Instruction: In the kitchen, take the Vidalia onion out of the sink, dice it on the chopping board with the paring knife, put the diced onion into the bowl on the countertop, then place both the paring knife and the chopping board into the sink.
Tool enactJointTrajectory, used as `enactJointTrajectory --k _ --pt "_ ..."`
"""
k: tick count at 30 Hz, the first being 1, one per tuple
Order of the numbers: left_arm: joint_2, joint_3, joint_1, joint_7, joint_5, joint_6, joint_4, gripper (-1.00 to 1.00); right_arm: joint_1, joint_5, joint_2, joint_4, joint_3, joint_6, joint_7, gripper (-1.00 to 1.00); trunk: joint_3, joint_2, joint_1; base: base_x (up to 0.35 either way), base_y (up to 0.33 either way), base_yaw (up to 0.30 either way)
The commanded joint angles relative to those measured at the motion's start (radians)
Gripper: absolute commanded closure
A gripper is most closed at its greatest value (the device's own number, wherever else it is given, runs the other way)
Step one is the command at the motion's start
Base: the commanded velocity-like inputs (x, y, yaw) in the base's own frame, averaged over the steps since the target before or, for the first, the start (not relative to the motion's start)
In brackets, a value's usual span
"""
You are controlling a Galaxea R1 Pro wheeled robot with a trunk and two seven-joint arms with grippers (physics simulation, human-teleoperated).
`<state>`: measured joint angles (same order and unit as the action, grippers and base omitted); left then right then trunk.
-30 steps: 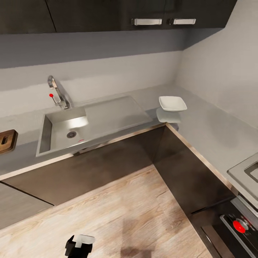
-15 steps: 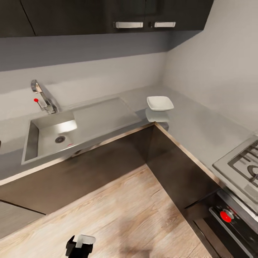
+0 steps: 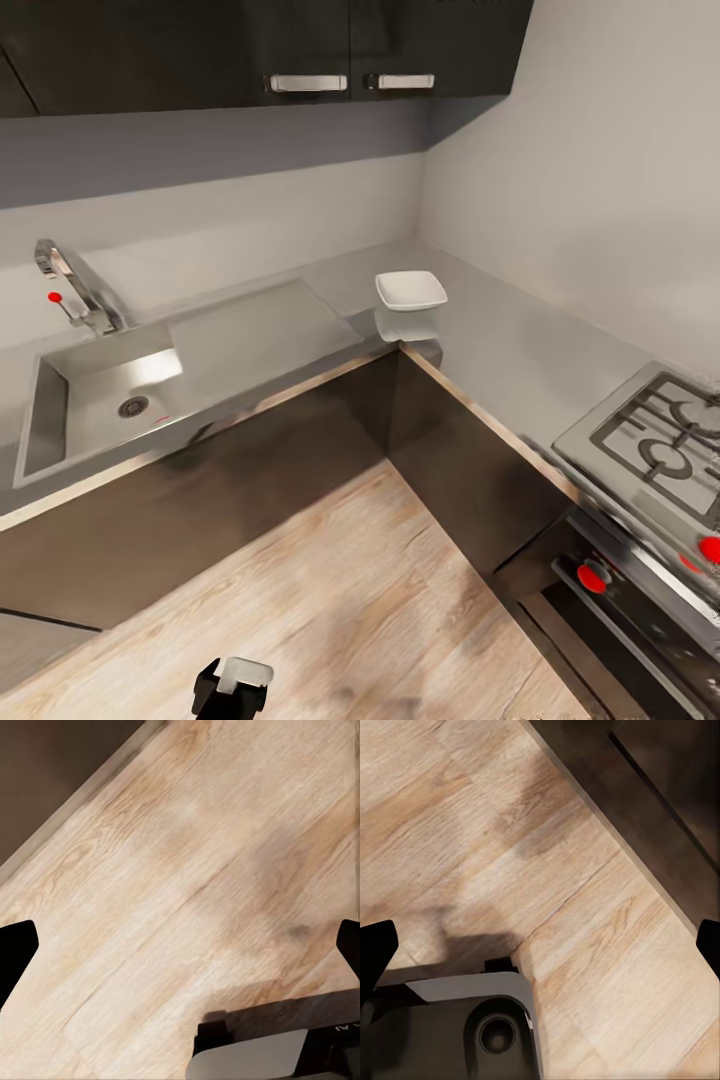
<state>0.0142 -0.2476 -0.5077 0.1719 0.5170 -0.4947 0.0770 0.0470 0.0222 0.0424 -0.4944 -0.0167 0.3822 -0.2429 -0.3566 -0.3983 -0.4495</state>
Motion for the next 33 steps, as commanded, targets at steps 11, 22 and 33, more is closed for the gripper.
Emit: enactJointTrajectory --k 11,22,33 --pt "-0.002 -0.006 -0.002 0.005 0.011 -0.005 0.004 -1.00 0.001 0.002 0.001 0.000 -0.002 0.003 -0.002 -1.00 0.013 -0.002 -0.001 -0.001 0.144 -0.148" --pt "0.000 -0.006 -0.002 -0.014 0.011 -0.004 0.004 -1.00 0.001 0.002 0.001 0.000 -0.002 0.003 -0.002 -1.00 0.028 -0.002 -0.001 0.000 0.209 -0.127" --pt "0.001 -0.004 -0.002 -0.054 0.011 0.046 0.006 -1.00 0.001 0.002 0.001 0.000 -0.002 0.003 -0.002 -1.00 0.043 -0.002 -0.001 0.000 0.014 -0.124"
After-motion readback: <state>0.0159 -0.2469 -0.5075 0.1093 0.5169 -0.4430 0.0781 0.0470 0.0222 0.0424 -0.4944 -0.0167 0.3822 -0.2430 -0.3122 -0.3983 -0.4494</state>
